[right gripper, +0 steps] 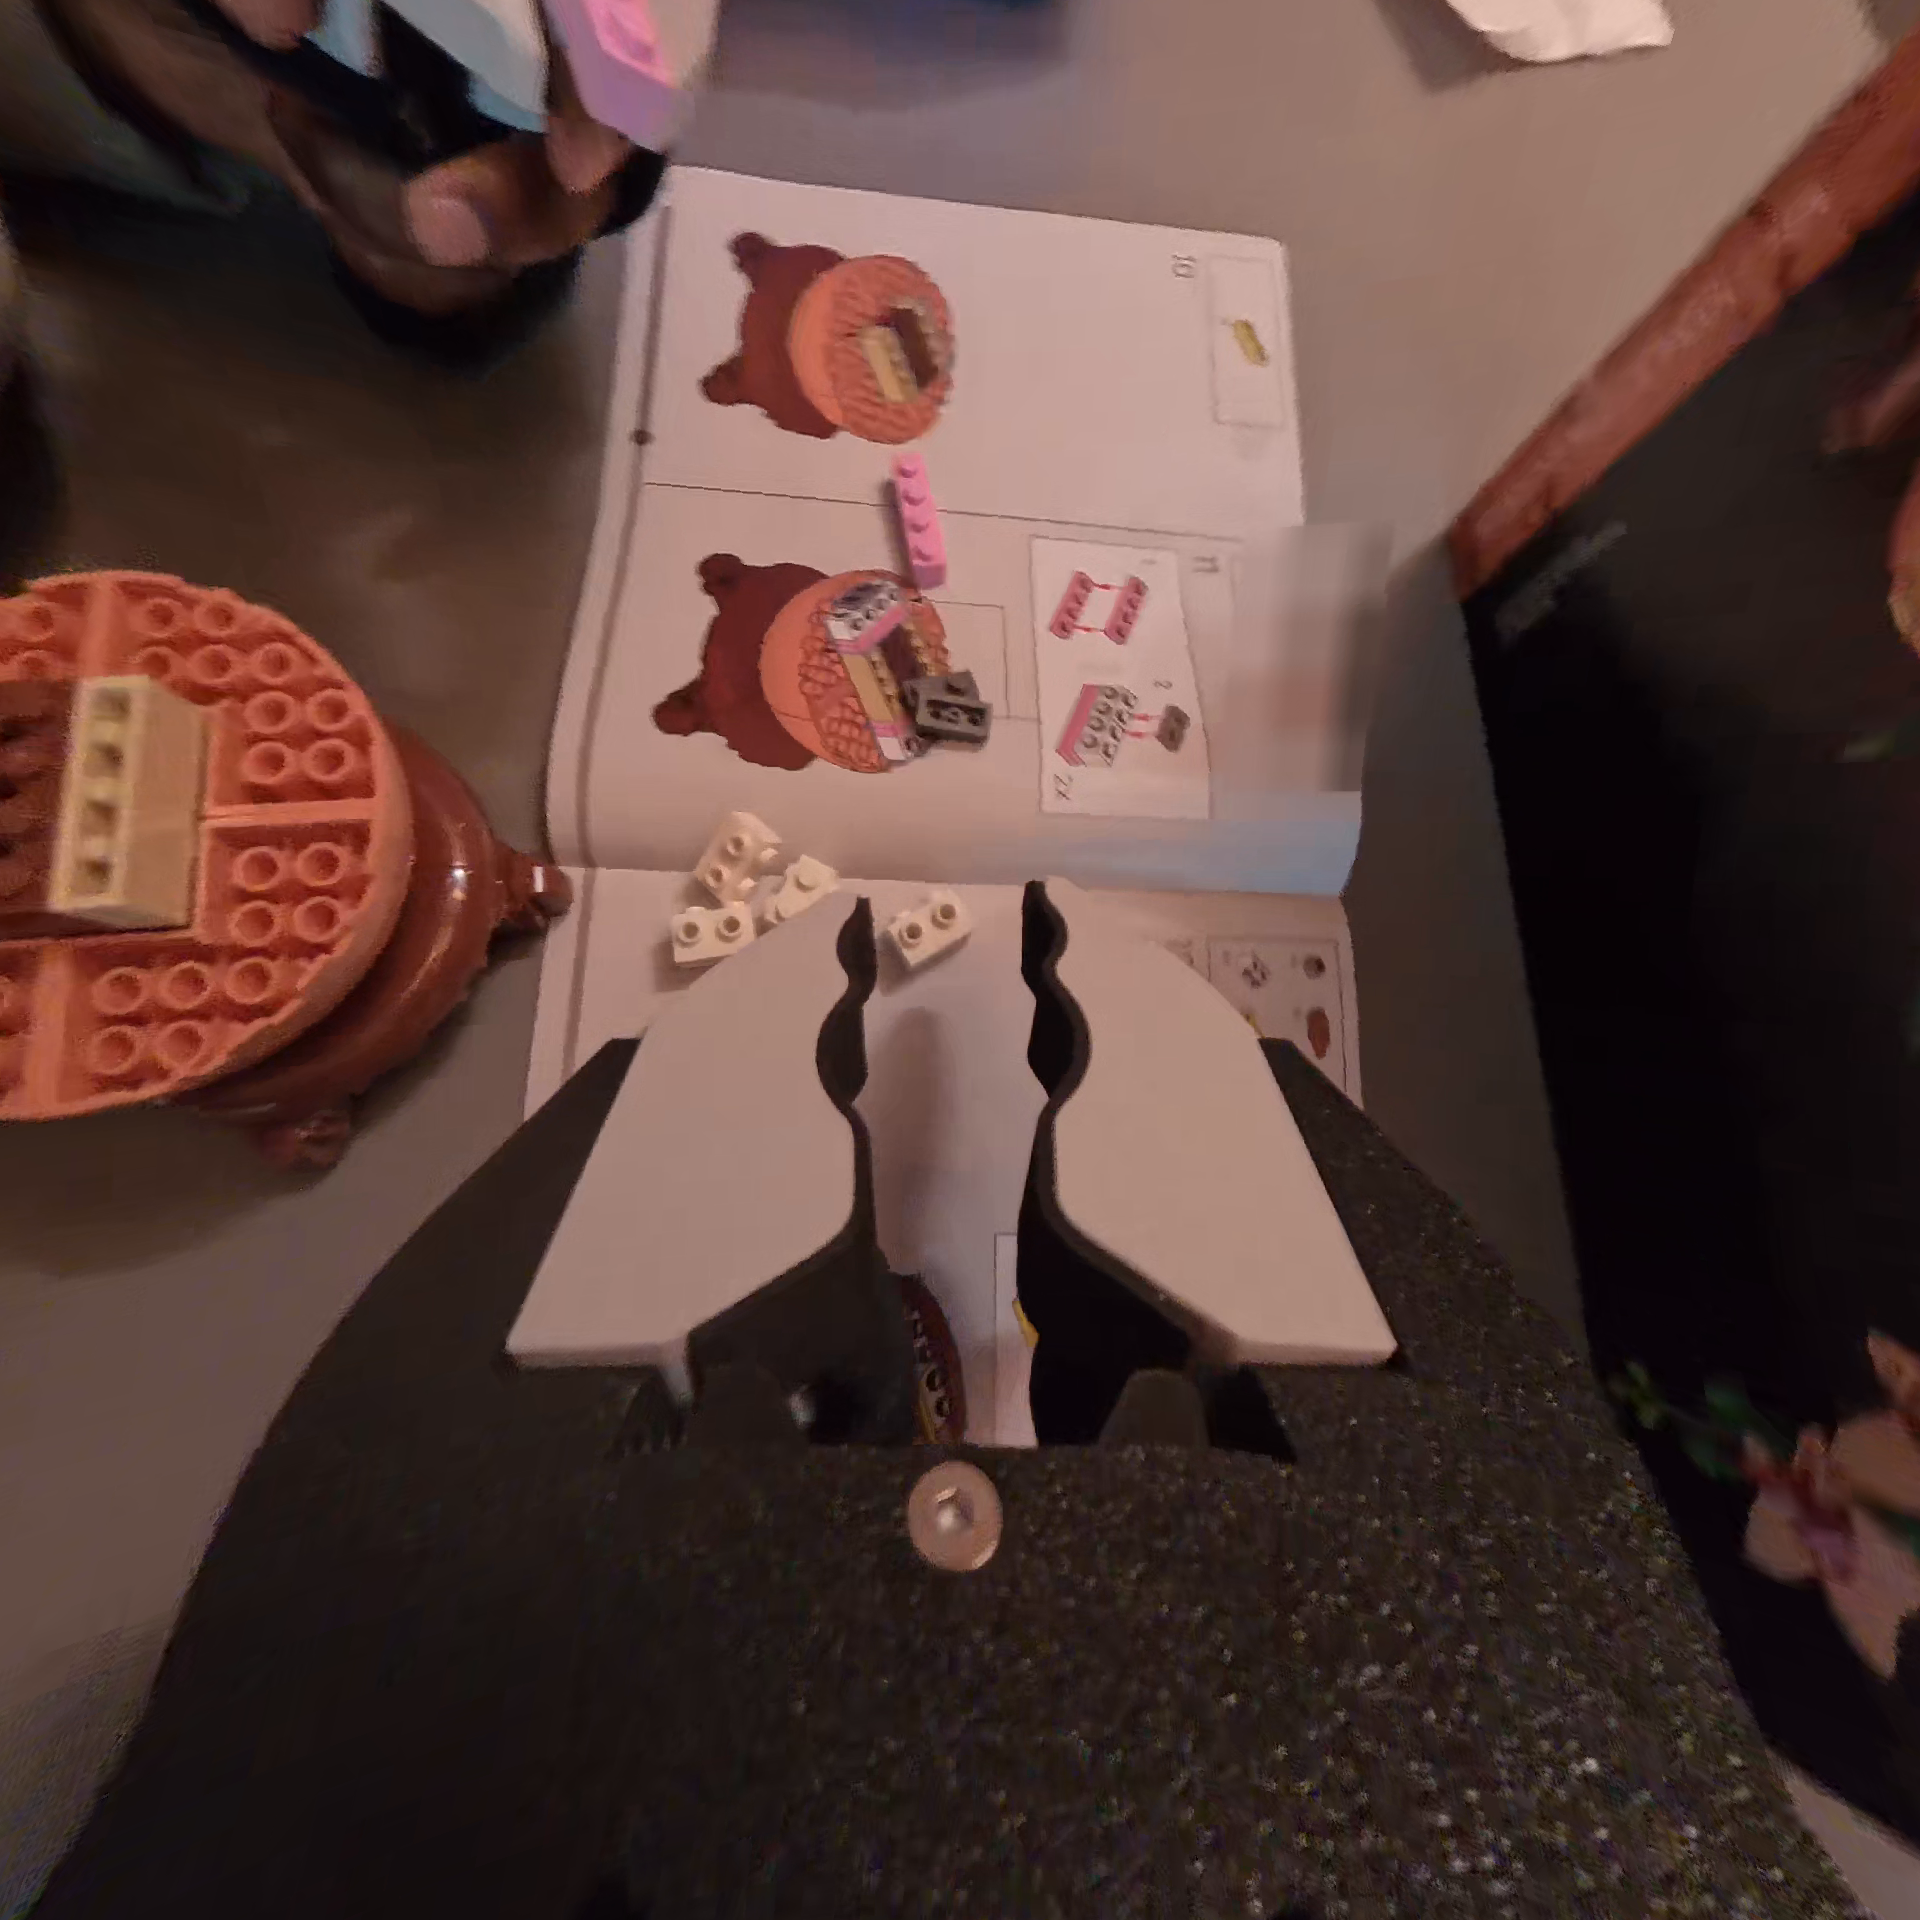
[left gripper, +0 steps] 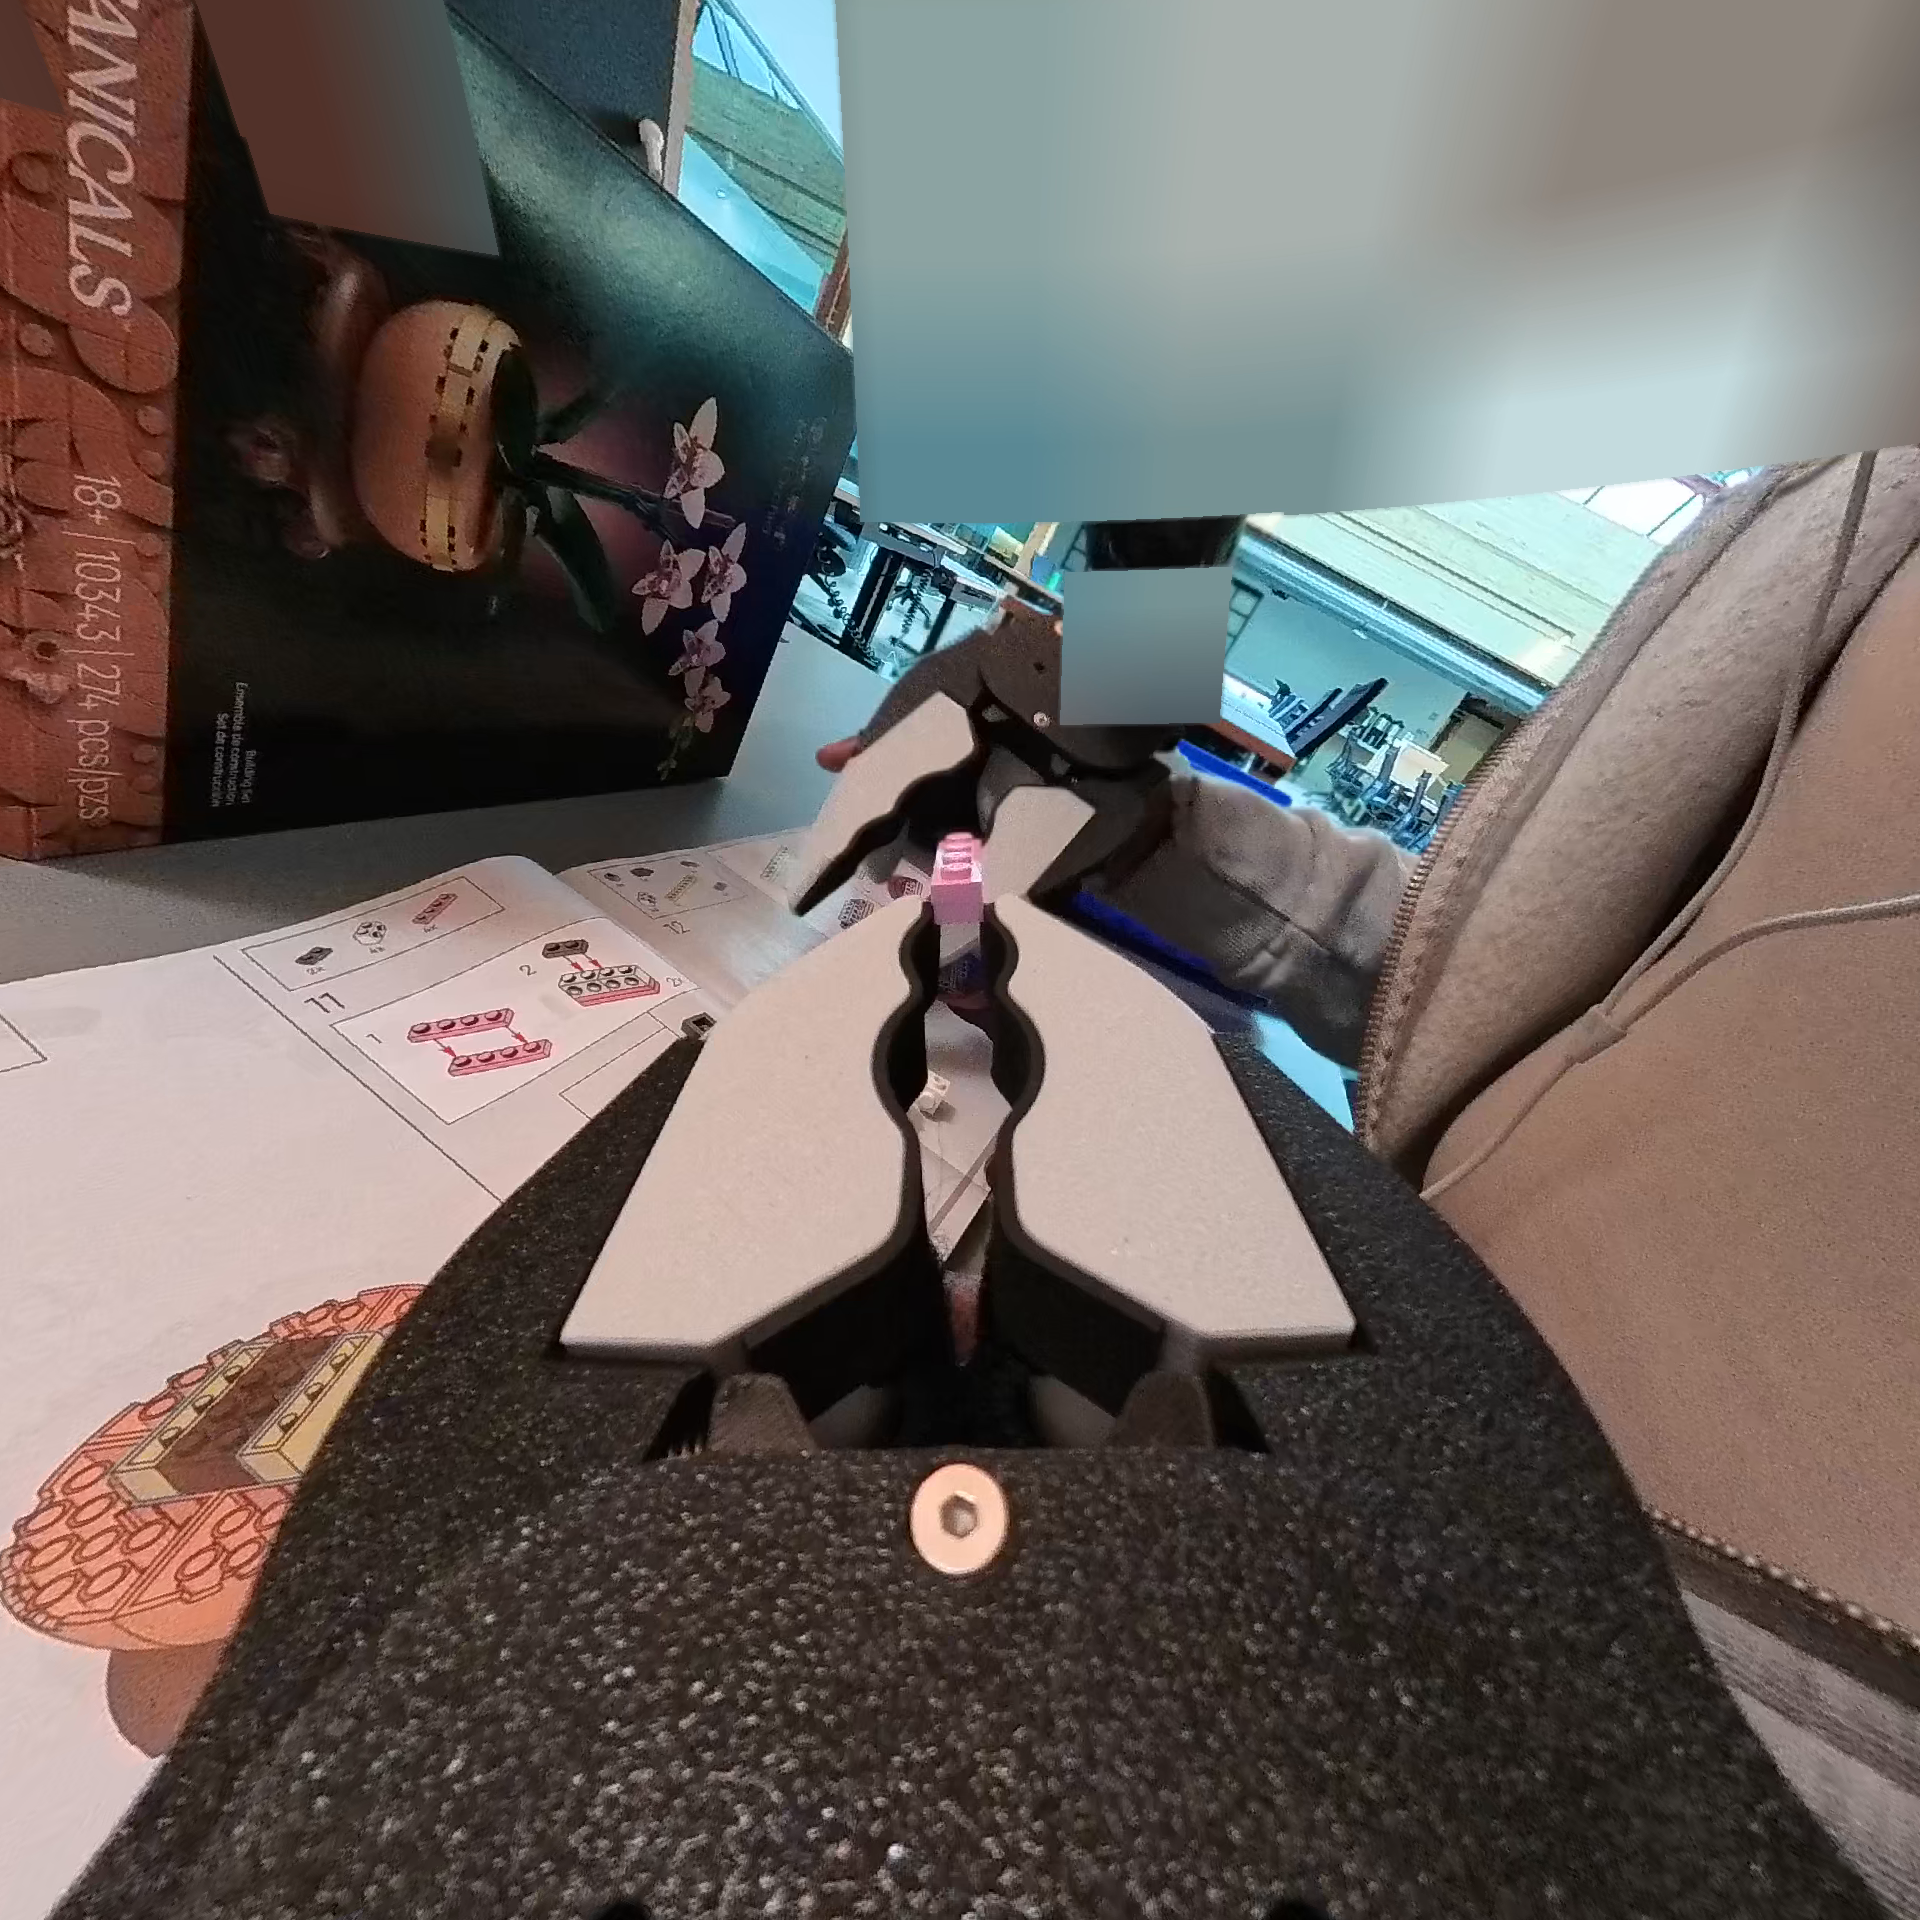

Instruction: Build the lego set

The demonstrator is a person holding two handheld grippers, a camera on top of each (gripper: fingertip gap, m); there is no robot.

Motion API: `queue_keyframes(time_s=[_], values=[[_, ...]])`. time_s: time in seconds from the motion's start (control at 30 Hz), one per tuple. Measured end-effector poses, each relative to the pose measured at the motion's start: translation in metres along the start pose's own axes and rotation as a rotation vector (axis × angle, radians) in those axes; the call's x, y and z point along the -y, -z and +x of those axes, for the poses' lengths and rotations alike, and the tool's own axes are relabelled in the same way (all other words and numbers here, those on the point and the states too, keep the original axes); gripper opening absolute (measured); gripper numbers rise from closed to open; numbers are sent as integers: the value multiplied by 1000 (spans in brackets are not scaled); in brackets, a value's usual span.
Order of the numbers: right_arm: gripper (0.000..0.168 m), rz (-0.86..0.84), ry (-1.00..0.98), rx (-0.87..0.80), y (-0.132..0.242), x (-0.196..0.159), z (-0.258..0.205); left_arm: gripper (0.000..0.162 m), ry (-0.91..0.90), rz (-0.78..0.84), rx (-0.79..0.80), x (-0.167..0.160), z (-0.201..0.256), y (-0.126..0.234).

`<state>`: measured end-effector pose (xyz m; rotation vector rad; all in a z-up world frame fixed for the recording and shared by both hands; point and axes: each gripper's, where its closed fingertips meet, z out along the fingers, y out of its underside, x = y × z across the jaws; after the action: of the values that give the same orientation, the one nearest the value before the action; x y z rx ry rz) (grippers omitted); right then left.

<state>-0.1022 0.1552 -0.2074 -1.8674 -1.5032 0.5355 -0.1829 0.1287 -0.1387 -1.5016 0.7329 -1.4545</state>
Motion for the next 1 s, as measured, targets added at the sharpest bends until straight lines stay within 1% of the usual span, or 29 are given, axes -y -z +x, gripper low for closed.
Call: queue_keyframes(time_s=[0.1,0.23,0.3,0.37,0.4,0.47,0.57,0.67,0.7,0.77,0.83,0.9,0.93,1.0], values=[[31,-54,83,123,-4,5,-5,6,0,0,-1,0,0,0],[31,-170,174,232,-14,-4,-10,6,-2,2,-2,0,0,0],[27,-216,193,249,-19,-11,-9,6,-4,2,-2,0,1,0],[19,-259,211,230,-22,-19,-6,6,-4,2,-3,0,1,0],[16,-259,212,224,-22,-20,-6,6,-3,2,-3,0,1,0],[16,-207,175,186,-21,-16,-3,6,-2,3,-3,1,1,0],[16,-48,9,91,-16,-2,7,6,-2,2,-2,1,0,0],[16,231,-244,45,-3,27,14,6,0,1,2,0,0,0],[16,336,-333,55,4,38,15,6,1,1,3,0,0,0],[16,560,-527,105,21,58,17,6,1,-1,3,0,-1,0],[16,802,-695,227,43,77,17,6,3,-9,1,-1,0,-1],[15,1010,-843,341,62,89,21,6,2,-17,-2,-2,0,-2],[16,1079,-898,388,68,91,23,6,-1,-19,-3,-2,0,-2],[15,1138,-970,436,70,93,24,6,-9,-17,0,-2,1,-1]])
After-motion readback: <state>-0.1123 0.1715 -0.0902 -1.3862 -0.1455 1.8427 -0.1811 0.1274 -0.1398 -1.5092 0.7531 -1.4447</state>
